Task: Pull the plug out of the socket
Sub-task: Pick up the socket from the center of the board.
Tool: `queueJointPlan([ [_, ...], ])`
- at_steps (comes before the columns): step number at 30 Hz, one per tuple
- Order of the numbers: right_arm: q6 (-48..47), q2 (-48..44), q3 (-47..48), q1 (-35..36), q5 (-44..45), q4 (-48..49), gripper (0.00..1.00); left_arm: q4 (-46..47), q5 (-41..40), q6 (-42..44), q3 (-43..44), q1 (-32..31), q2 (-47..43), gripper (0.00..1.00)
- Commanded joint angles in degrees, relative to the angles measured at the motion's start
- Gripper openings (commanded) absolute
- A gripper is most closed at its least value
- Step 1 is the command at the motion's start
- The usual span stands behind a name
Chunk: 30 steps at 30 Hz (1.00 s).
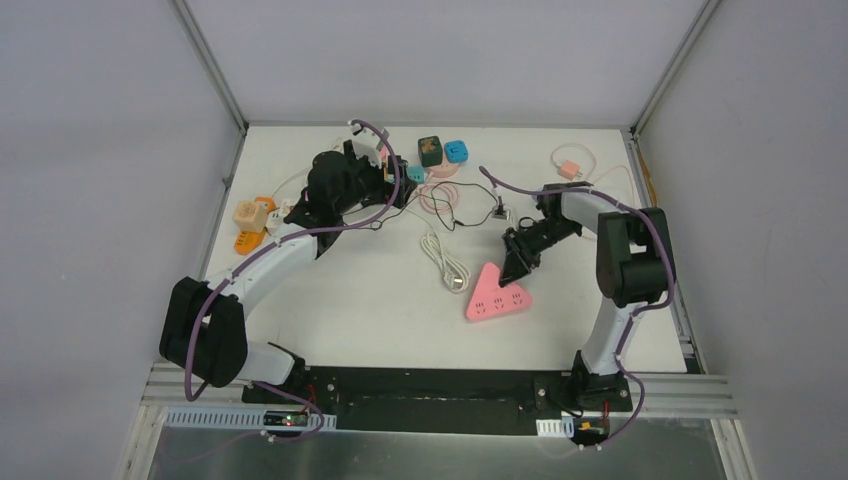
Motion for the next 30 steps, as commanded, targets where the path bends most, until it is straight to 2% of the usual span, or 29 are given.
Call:
queueJointPlan([
  [1,-7.22,-0.43,2.34,-1.35,-2.04,-2.24,0.0,2.07,0.6,0.83,-0.22,0.8,-2.39,0.99],
  [6,-10.14,-2.37,2.22,-2.47,-3.42,-4.02,0.0,2.18,0.51,0.86,-0.26,0.83,-2.49,0.99],
  [22,-10.05,-9.49,2.02,-9.85,-2.68,-4.12,0.0,2.39,0.46,0.81,-0.41,0.89,-2.56,0.99],
  [30,-11.42,-12.21,3.25,-16.64,-3.33,-6.47,0.0,2.53,0.62,0.64,-0.38,0.89,-2.41,0.99],
])
